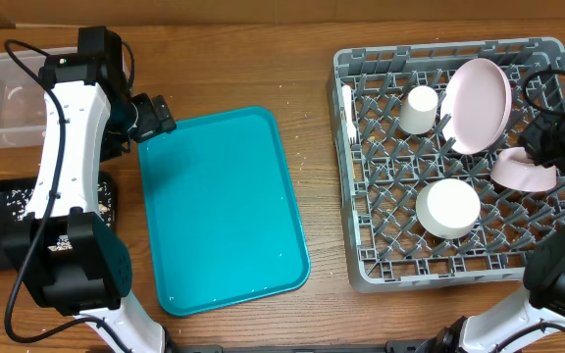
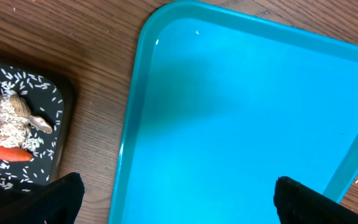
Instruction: Sort waste into correct bins and load items into the dishwasher rack
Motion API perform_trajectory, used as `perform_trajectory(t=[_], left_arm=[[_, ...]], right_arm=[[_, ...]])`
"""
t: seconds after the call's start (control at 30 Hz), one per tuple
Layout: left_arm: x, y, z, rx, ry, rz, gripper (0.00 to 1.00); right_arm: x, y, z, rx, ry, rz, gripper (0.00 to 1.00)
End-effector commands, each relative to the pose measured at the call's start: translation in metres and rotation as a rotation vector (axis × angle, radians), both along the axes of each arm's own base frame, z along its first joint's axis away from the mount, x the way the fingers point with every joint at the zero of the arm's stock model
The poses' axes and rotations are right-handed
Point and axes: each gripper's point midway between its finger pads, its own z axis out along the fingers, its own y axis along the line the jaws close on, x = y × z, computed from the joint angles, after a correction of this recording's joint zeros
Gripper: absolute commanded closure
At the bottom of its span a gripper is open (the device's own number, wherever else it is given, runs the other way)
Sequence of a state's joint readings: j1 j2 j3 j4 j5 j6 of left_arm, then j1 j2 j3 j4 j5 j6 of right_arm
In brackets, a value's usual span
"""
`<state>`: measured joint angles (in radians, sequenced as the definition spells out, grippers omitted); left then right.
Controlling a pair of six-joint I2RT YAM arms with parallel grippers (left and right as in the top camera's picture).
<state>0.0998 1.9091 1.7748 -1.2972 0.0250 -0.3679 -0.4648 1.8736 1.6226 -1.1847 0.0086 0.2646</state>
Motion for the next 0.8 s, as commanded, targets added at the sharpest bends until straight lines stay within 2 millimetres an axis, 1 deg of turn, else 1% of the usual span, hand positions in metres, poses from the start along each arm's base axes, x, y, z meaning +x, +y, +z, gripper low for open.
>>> perform_trajectory(t=[0.0,0.23,0.47,0.5,0.57,0.6,0.7,0.77], left_arm=[[0.003,0.0,0.013,0.008,-0.037,0.012,0.0],[0.003,0.0,0.012,0.008,-0.037,0.012,0.0],[0.003,0.0,0.012,0.008,-0.037,0.012,0.0],[0.003,0.0,0.013,0.008,-0.037,0.012,0.0],[0.003,0.0,0.013,0.008,-0.037,0.012,0.0],[0.003,0.0,0.012,0.008,-0.037,0.012,0.0],[0.003,0.0,0.013,0.008,-0.037,0.012,0.0],[0.003,0.0,0.013,0.008,-0.037,0.012,0.0]], right_arm=[[-0.007,-0.001,-0.001,-0.005,0.028,-0.003,0.96],[-0.021,0.007,-0.003,0.023,0.085,-0.003,0.96],[-0.052,0.007,-0.003,0.094,0.172,-0.077,0.96],[-0.052,0.01,0.004,0.123,0.158,-0.082,0.96],[-0.052,0.013,0.016,0.136,0.136,-0.081,0.96],[-0.051,0.015,0.024,0.137,0.115,-0.079,0.96],[-0.052,0.021,0.054,0.122,0.048,-0.07,0.96],[-0.059,0.026,0.077,0.095,-0.003,-0.065,0.96]])
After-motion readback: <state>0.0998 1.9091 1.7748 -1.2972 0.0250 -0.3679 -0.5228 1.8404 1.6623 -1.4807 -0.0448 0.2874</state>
